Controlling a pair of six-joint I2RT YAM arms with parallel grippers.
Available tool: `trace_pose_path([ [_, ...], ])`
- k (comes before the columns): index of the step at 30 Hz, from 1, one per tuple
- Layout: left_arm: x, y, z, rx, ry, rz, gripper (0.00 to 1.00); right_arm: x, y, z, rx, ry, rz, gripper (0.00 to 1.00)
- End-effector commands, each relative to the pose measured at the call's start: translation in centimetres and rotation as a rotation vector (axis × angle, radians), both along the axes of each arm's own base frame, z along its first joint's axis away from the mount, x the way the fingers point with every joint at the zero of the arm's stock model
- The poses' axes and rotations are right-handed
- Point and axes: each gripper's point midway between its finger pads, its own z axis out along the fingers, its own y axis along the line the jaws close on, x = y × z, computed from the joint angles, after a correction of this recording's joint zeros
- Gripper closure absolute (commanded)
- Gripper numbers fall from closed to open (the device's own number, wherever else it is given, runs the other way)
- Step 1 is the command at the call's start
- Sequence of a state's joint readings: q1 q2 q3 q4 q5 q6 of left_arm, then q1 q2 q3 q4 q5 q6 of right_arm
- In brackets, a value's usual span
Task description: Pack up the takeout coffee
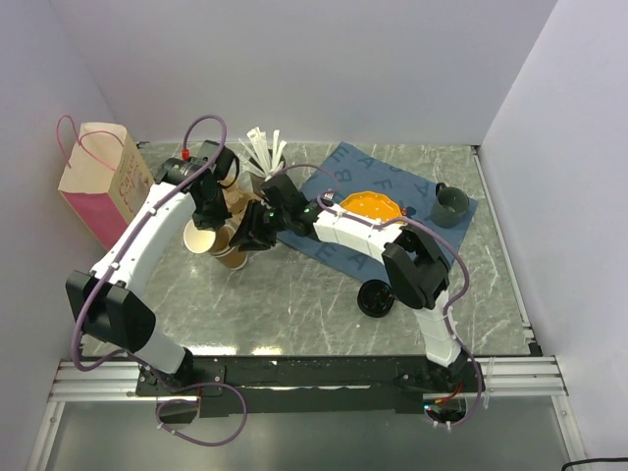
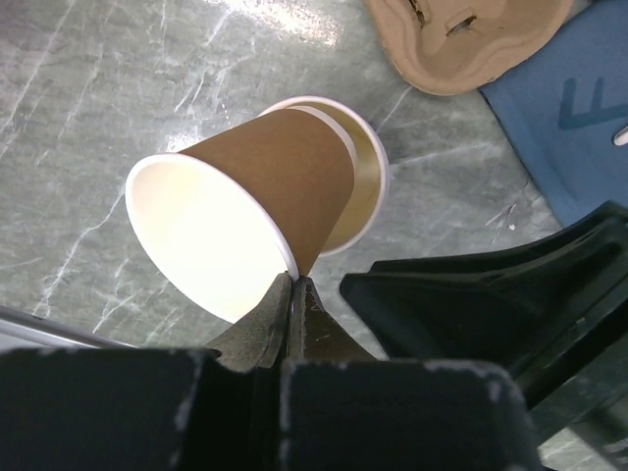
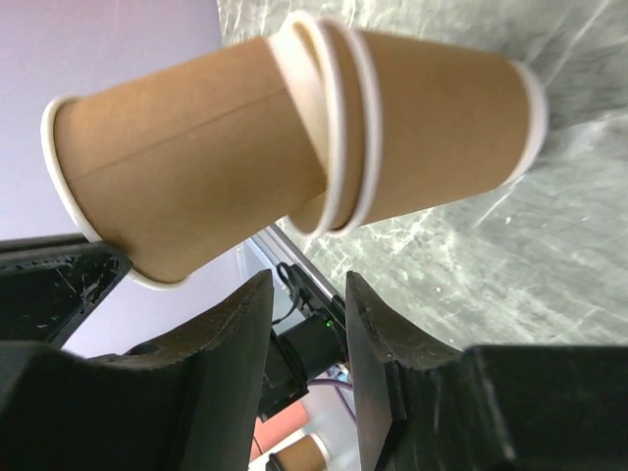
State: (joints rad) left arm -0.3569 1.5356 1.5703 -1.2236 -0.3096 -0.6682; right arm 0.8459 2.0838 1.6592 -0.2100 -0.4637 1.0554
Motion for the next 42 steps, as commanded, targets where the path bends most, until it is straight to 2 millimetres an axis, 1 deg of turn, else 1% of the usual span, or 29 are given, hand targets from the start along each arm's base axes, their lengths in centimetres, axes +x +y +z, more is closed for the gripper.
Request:
trace_pose_path([
  [1, 0.8, -0.1, 1.2, 0.0, -0.045, -0.017, 0.99, 0.9, -1.4, 3.1, 0.034, -0.051, -0.024, 0.57],
  [4, 0.9, -0.2, 2.0, -0.012, -0.068, -0.02, 0.99, 0.8, -2.7, 3.9, 0.036, -0.067, -0.027, 0.57],
  [5, 1.0, -0.2, 2.2, -0.012, -0.074, -0.021, 0.99, 0.4, -3.1, 4.6, 0.044, -0.078, -0.02, 0.56],
  [7, 1.3, -0.4, 3.5, -0.02, -0.104, -0.024, 0.99, 0.4, -4.1, 5.1, 0.031, -0.108, -0.007, 0.56],
  [8, 1.5, -0.5, 4.0, -0.026, -0.117, -0.026, 0.99, 0.1, -4.7, 6.2, 0.033, -0.131, -0.004, 0.56],
  [9, 1.7, -0.7, 4.8, -0.03, -0.135, -0.027, 0.99, 0.0, -5.2, 6.5, 0.023, -0.143, -0.004, 0.56],
  [10, 1.8, -0.9, 5.0, -0.032, -0.137, -0.03, 0.99, 0.2, -6.0, 6.8, 0.009, -0.169, -0.002, 0.56],
  [13, 1.7, -1.4, 5.5, -0.025, -0.142, -0.036, 0.99, -0.4, -8.5, 7.9, -0.04, -0.209, -0.013, 0.56],
  [14, 1.6, -1.5, 5.8, -0.026, -0.149, -0.039, 0.99, -1.0, -9.8, 8.3, -0.066, -0.218, -0.025, 0.56],
  [16, 1.5, -1.9, 6.9, -0.038, -0.171, -0.054, 0.99, -1.5, -11.4, 8.5, -0.101, -0.243, -0.032, 0.55],
  [17, 1.4, -2.2, 7.5, -0.052, -0.187, -0.061, 0.99, -2.2, -12.7, 9.2, -0.111, -0.262, -0.046, 0.55],
  [18, 1.4, -2.8, 8.4, -0.076, -0.207, -0.078, 0.99, -2.6, -14.0, 8.9, -0.155, -0.261, -0.065, 0.55],
  [19, 1.2, -3.8, 8.7, -0.098, -0.209, -0.112, 0.99, -3.3, -15.4, 10.6, -0.152, -0.313, -0.074, 0.55],
  [21, 0.6, -5.9, 8.9, -0.141, -0.183, -0.171, 0.99, -4.4, -18.1, 9.8, -0.231, -0.328, -0.101, 0.54],
  [22, 0.1, -7.6, 8.1, -0.132, -0.145, -0.215, 0.99, -5.3, -19.6, 11.5, -0.225, -0.38, -0.113, 0.54],
  [23, -0.6, -8.3, 7.7, -0.113, -0.117, -0.238, 0.99, -6.1, -20.8, 10.8, -0.259, -0.379, -0.115, 0.53],
  [24, -0.7, -9.4, 7.4, -0.102, -0.101, -0.26, 0.99, -6.6, -22.4, 10.6, -0.306, -0.385, -0.141, 0.53],
  [25, -1.7, -11.1, 7.0, -0.099, -0.089, -0.303, 0.99, -7.8, -23.9, 11.2, -0.3, -0.406, -0.155, 0.53],
  [26, -1.9, -12.2, 6.7, -0.103, -0.088, -0.325, 0.99, -8.3, -24.8, 11.4, -0.306, -0.415, -0.172, 0.53],
  [27, -2.3, -13.1, 5.4, -0.094, -0.058, -0.342, 0.99, -8.9, -25.7, 11.6, -0.307, -0.418, -0.196, 0.53],
  [28, -3.2, -14.6, 4.6, -0.091, -0.038, -0.38, 0.99, -9.7, -27.3, 12.4, -0.304, -0.442, -0.239, 0.53],
  [29, -3.5, -15.3, 3.9, -0.085, -0.026, -0.393, 0.99, -10.2, -28.1, 12.0, -0.315, -0.44, -0.26, 0.53],
  [30, -3.8, -15.8, 2.4, -0.049, 0.005, -0.401, 0.99, -10.7, -28.7, 12.1, -0.302, -0.437, -0.28, 0.53],
  [31, -4.6, -16.8, 1.5, -0.036, 0.021, -0.431, 0.99, -11.2, -30.0, 12.3, -0.302, -0.457, -0.322, 0.53],
  [33, -5.0, -17.5, -0.3, 0.006, 0.056, -0.439, 0.99, -11.5, -31.1, 12.5, -0.297, -0.463, -0.365, 0.53],
  [35, -5.7, -18.5, -1.3, 0.031, 0.067, -0.469, 0.99, -12.0, -32.1, 12.8, -0.289, -0.48, -0.396, 0.52],
  [36, -5.9, -18.9, -2.2, 0.051, 0.077, -0.478, 0.99, -12.1, -32.3, 12.8, -0.287, -0.481, -0.407, 0.52],
  [40, -6.9, -19.1, -5.0, 0.109, 0.135, -0.494, 0.99, -12.4, -33.2, 13.1, -0.297, -0.494, -0.419, 0.52],
  [42, -7.9, -19.3, -6.3, 0.129, 0.168, -0.512, 0.99, -12.6, -33.5, 13.1, -0.303, -0.497, -0.421, 0.51],
])
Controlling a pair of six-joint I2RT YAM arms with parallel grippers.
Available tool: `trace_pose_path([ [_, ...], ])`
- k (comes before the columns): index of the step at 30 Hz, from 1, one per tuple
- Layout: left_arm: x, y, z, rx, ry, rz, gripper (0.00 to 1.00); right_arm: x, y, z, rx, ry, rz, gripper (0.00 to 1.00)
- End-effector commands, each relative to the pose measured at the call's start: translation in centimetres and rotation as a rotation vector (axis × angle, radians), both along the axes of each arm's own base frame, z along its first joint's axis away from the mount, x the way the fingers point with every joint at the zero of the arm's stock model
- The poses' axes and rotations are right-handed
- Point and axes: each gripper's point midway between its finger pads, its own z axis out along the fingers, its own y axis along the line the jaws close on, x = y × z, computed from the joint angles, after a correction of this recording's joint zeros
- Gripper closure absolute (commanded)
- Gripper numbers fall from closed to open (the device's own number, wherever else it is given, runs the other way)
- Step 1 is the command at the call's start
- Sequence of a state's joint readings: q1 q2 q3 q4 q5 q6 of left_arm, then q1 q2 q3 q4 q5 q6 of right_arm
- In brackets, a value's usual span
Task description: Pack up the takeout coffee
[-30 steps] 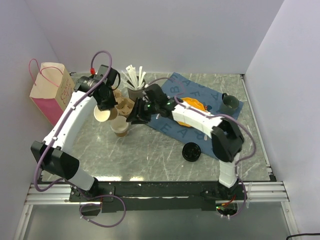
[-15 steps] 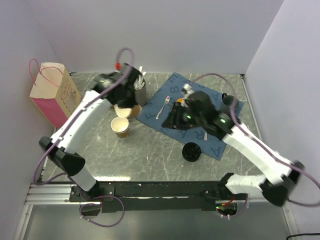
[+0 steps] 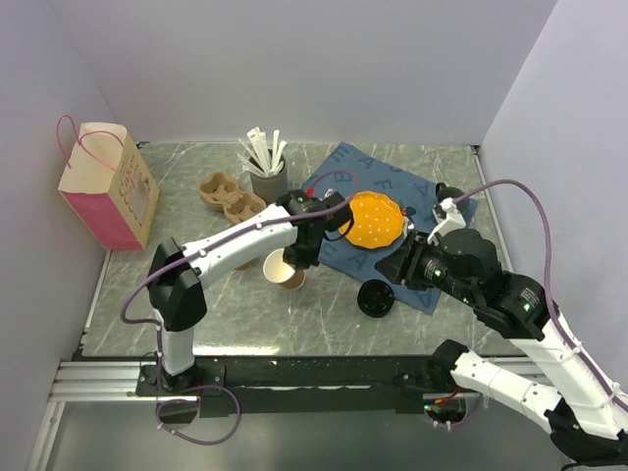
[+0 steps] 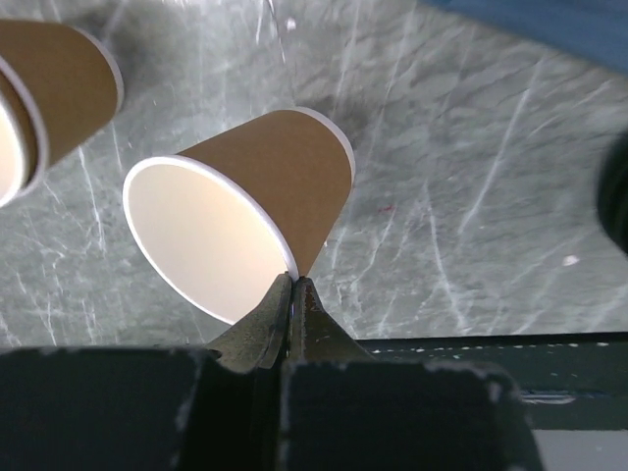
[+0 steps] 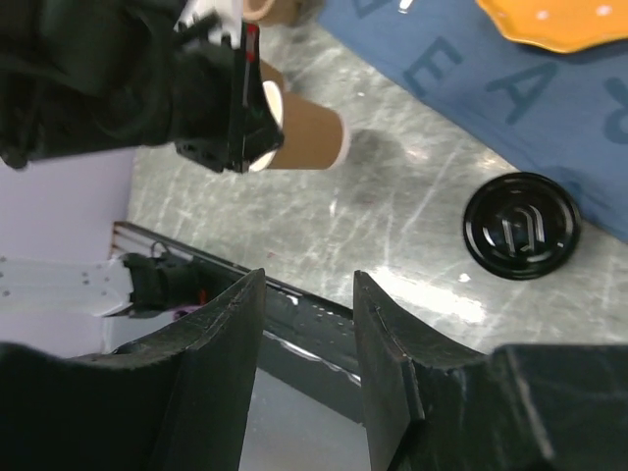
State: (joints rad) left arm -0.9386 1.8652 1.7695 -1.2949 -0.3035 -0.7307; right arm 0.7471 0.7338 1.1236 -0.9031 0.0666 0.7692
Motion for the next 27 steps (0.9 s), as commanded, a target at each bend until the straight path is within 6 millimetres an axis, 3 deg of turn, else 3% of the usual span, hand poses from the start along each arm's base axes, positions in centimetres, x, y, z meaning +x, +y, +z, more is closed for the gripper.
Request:
trace_pose_path([
  [1, -1.1, -0.3, -1.6, 0.036, 0.008, 0.005, 0.99, 0.4, -1.2, -0.5, -0.033, 0.0, -0.059, 0.51],
  [5, -3.2, -1.3, -2.4, 0.037, 0.04, -0.02, 0.99, 0.1, -1.7, -0.5, -0.034, -0.009, -0.071, 0.51],
  [8, -4.5, -2.0, -2.9, 0.043, 0.059, -0.031, 0.93, -0.1, -2.1, -0.4, -0.028, -0.021, -0.078, 0.51],
  [11, -4.6, -2.1, -2.5, 0.048, 0.045, -0.012, 0.73, -0.2, -2.3, -0.1, -0.03, -0.029, -0.076, 0.5],
  [12, -4.5, -2.0, -2.2, 0.051, 0.035, -0.003, 0.59, -0.2, -2.2, -0.1, -0.033, -0.029, -0.071, 0.5],
  [13, -4.3, -1.9, -1.7, 0.056, 0.021, 0.0, 0.52, -0.2, -2.2, 0.1, -0.033, -0.032, -0.068, 0.5],
  [15, -2.9, -1.7, 0.1, 0.055, -0.039, 0.008, 0.41, -0.2, -2.1, 0.1, -0.035, -0.032, -0.059, 0.5],
  [17, -1.9, -1.4, 1.1, 0.023, -0.06, 0.042, 0.39, -0.3, -2.1, 0.3, -0.032, -0.033, -0.056, 0.5],
  [19, -0.1, 0.0, 2.3, -0.004, -0.091, 0.109, 0.39, -0.4, -2.0, 0.3, -0.027, -0.035, -0.052, 0.5],
  [22, 2.8, 3.7, 3.6, 0.021, -0.164, 0.211, 0.4, -0.6, -2.2, 0.4, -0.023, -0.034, -0.055, 0.49],
  [24, 4.5, 6.5, 3.9, 0.018, -0.182, 0.278, 0.42, -0.7, -2.3, 0.2, -0.021, -0.03, -0.054, 0.49],
  [27, 7.0, 8.9, 3.5, 0.008, -0.224, 0.319, 0.43, -1.0, -2.3, 0.0, -0.013, -0.026, -0.051, 0.5],
])
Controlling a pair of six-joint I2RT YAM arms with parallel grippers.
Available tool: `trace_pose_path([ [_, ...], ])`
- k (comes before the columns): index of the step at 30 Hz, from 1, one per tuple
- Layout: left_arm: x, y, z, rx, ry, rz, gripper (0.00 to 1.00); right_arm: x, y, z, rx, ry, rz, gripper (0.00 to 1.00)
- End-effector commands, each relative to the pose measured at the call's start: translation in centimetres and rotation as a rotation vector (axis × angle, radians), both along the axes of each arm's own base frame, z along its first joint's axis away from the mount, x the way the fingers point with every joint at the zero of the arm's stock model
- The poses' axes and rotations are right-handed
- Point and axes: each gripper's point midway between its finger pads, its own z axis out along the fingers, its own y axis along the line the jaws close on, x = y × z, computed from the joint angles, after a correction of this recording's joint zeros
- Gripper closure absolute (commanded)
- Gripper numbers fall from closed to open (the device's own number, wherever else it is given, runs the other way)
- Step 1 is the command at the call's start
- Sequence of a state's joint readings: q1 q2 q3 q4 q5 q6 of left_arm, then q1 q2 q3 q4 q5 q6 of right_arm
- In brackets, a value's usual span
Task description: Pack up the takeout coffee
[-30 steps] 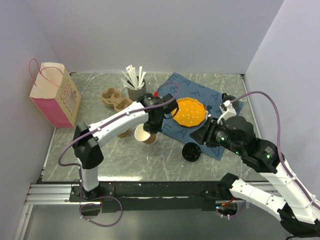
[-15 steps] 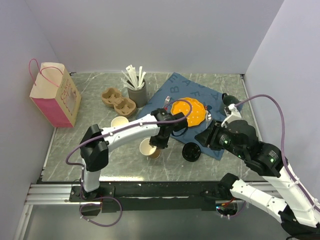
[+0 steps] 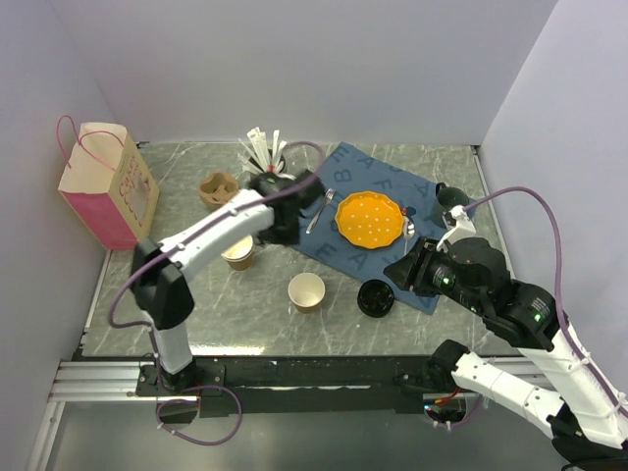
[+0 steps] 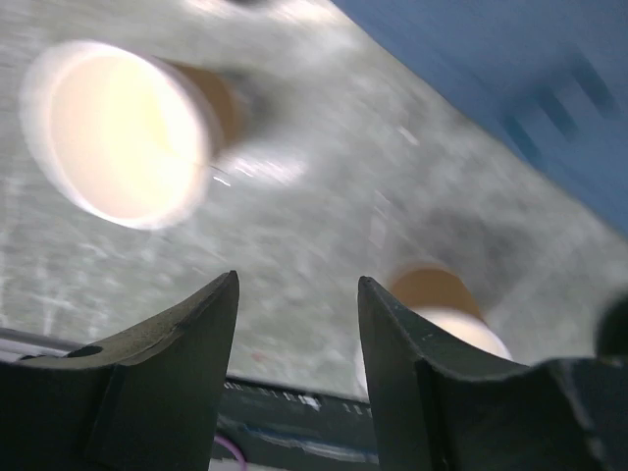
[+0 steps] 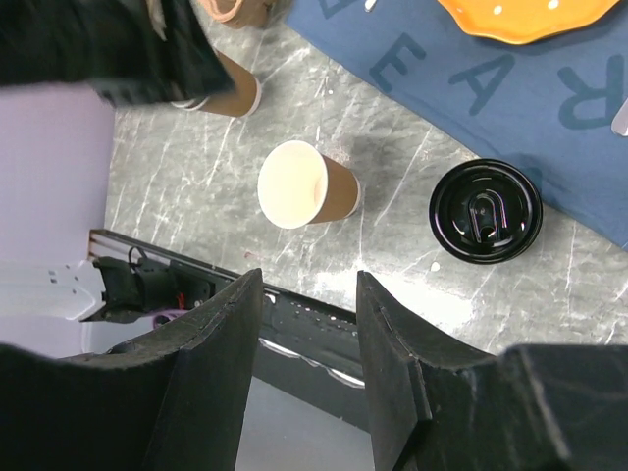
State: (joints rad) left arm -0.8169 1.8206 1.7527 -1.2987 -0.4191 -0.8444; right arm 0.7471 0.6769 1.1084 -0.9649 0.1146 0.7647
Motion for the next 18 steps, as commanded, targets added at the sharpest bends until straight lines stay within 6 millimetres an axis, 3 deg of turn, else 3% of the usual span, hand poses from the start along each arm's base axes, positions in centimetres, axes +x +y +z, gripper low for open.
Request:
trace_pose_path([
  [1, 3.3, 5.1, 2.0, 0.018, -0.122, 0.079, 0.43, -0.2, -0.4, 0.7, 0.02, -0.019, -0.01, 0.49],
  [8, 5.5, 6.9, -0.7, 0.035, -0.118, 0.101, 0.43, -0.6, -0.9, 1.1, 0.024, -0.034, -0.013, 0.5],
  [12, 5.5, 6.4, -2.7, 0.025, -0.094, 0.065, 0.44, -0.7, -1.1, 1.3, 0.018, -0.04, -0.012, 0.49],
  [18, 5.3, 7.4, -6.2, 0.052, -0.028, 0.079, 0.5, -0.5, -1.0, 1.8, 0.021, -0.056, -0.006, 0.49],
])
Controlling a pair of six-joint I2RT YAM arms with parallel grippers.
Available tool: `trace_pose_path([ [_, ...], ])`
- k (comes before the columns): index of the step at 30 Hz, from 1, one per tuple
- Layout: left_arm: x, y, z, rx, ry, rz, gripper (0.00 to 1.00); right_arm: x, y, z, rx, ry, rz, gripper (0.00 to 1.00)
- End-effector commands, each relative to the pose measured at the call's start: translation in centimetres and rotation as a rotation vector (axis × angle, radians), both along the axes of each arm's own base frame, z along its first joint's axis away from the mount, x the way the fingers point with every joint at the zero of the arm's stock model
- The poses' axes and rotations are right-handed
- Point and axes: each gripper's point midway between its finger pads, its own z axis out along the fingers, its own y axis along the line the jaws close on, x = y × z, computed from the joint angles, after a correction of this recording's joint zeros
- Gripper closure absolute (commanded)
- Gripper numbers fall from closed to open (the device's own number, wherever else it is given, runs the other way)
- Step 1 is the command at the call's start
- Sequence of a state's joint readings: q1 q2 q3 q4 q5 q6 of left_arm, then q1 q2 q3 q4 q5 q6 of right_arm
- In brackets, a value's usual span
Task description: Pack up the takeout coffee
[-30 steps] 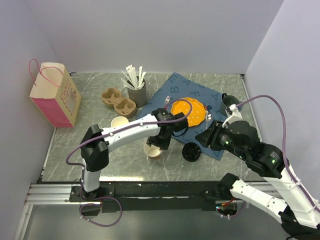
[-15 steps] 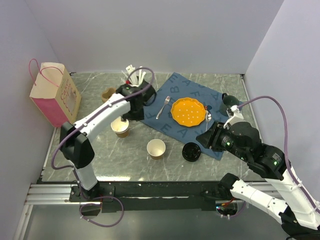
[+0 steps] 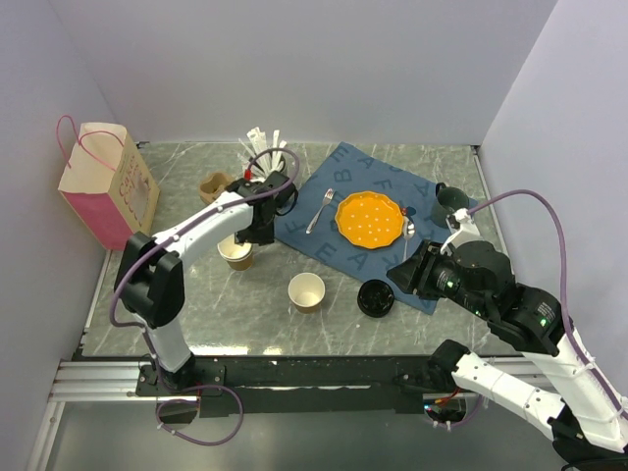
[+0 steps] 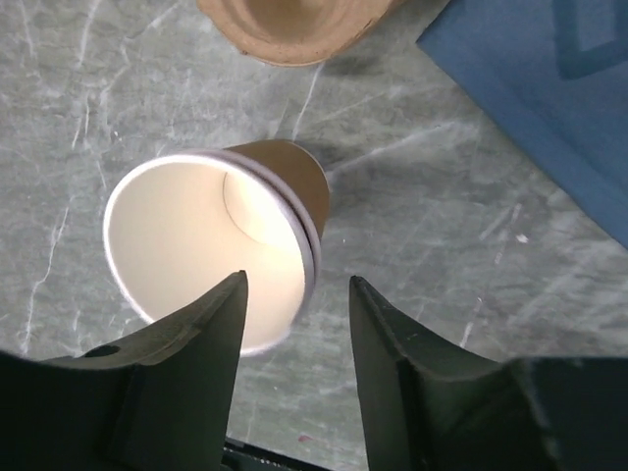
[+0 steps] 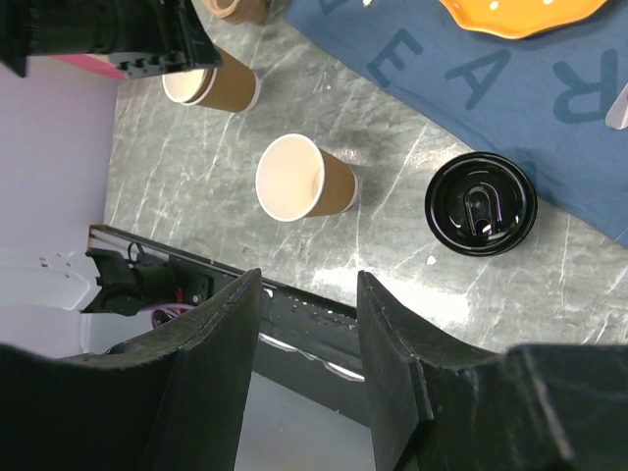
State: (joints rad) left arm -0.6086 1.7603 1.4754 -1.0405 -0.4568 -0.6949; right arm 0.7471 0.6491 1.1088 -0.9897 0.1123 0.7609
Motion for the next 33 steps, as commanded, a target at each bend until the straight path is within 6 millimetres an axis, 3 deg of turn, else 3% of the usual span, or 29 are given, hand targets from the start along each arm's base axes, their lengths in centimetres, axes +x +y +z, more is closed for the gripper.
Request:
trace_pose_path([
  [1, 1.1, 0.1, -1.9, -0.007, 0.005, -0.003, 0.52, 0.2, -0.4, 1.8, 0.021, -0.054, -0.008, 0.49],
  [7, 1.5, 2.8, -3.6, 0.073, 0.048, 0.045, 0.65, 0.4, -0.2, 2.4, 0.023, -0.069, -0.003, 0.49],
  [12, 1.8, 7.7, -4.3, 0.127, 0.087, 0.148, 0.71, 0.5, 0.0, 2.5, 0.02, -0.07, 0.005, 0.49],
  [17, 1.8, 13.1, -4.5, 0.117, 0.082, 0.269, 0.69, 0.4, 0.0, 2.3, 0.018, -0.066, 0.004, 0.49],
  [20, 1.6, 15.1, -4.8, 0.125, 0.08, 0.301, 0.68, 0.3, -0.4, 2.4, 0.007, -0.07, 0.0, 0.48],
  [24, 1.7, 15.8, -4.1, 0.128, 0.063, 0.315, 0.66, 0.4, -0.7, 2.5, -0.011, -0.079, -0.001, 0.48],
  [33, 3.3, 14.8, 1.9, 0.049, -0.059, 0.318, 0.46, 1.4, 0.7, 2.7, -0.031, -0.08, 0.031, 0.47],
])
